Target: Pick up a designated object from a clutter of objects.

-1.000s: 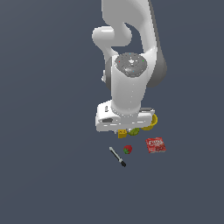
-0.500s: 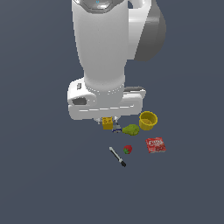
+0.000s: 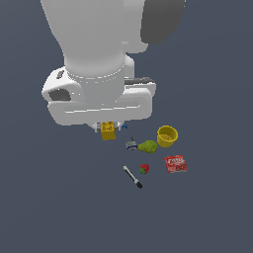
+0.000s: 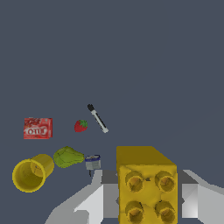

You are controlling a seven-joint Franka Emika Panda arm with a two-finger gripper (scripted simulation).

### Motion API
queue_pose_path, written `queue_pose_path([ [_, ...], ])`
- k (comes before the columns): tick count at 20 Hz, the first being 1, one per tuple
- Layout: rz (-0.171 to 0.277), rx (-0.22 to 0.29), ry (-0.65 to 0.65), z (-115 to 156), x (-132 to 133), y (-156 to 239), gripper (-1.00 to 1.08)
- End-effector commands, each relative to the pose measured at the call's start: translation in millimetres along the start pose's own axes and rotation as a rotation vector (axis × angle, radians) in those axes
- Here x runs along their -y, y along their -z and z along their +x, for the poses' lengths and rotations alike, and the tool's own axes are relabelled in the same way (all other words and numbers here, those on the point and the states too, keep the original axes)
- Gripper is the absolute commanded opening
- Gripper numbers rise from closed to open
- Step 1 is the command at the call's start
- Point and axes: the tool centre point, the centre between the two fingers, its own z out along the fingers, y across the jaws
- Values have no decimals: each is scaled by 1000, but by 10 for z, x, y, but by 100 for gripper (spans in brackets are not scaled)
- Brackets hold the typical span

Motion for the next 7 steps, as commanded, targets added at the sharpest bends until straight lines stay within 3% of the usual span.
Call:
queue_pose_path([
  [1,0,1,1,14,-40,72,-100],
  [7,0,1,1,33,-66,114,-100],
])
